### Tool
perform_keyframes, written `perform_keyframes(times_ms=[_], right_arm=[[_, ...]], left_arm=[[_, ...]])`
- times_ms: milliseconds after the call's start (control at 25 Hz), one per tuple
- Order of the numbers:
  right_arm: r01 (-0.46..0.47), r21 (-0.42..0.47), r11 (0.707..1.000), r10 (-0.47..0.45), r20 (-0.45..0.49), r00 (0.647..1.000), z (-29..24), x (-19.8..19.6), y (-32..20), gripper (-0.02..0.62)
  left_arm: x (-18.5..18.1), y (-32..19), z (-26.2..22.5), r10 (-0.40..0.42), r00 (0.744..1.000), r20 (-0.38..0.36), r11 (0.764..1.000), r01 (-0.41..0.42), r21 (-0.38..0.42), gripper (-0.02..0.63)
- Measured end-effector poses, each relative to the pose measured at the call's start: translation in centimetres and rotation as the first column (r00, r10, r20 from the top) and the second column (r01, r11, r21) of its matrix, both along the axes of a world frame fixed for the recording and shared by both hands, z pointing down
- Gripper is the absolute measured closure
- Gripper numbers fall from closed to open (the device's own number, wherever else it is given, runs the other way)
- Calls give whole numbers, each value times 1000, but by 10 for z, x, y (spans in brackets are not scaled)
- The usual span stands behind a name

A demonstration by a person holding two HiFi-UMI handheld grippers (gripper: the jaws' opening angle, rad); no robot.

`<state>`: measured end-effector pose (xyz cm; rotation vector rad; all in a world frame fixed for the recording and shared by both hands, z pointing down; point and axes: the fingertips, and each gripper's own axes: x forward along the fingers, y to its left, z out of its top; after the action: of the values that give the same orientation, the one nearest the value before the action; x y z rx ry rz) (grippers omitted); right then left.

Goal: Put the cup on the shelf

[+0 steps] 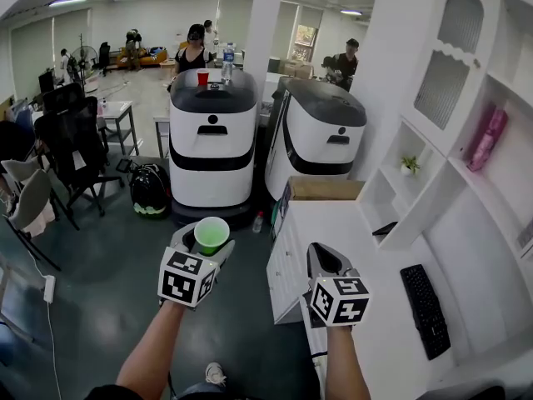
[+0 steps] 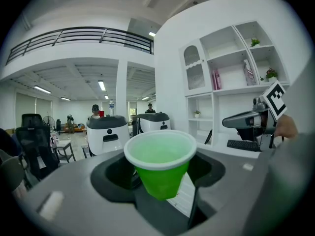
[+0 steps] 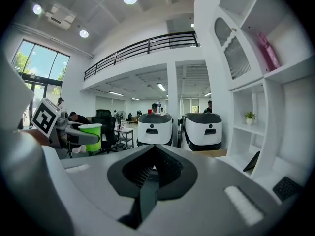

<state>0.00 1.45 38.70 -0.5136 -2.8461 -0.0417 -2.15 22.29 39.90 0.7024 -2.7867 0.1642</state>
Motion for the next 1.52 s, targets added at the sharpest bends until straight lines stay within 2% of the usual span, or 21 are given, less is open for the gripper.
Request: perform_keyframes(times_ms=[360,800,1520], right_arm=[[-14,9,1000,14,-16,1000,0,-48,35,571],[-50,16,999,51,-8,999,2,-68,54,571],[-136,-4,991,136,2,991,16,-94,23,571]], left_arm=[[-50,34,3,19,1000,-11,1000,-19,10,296],[-79,47,5,65,998,-3,998,-65,18,296],[-119,8,14,166,986,12,986,-166,5,296]])
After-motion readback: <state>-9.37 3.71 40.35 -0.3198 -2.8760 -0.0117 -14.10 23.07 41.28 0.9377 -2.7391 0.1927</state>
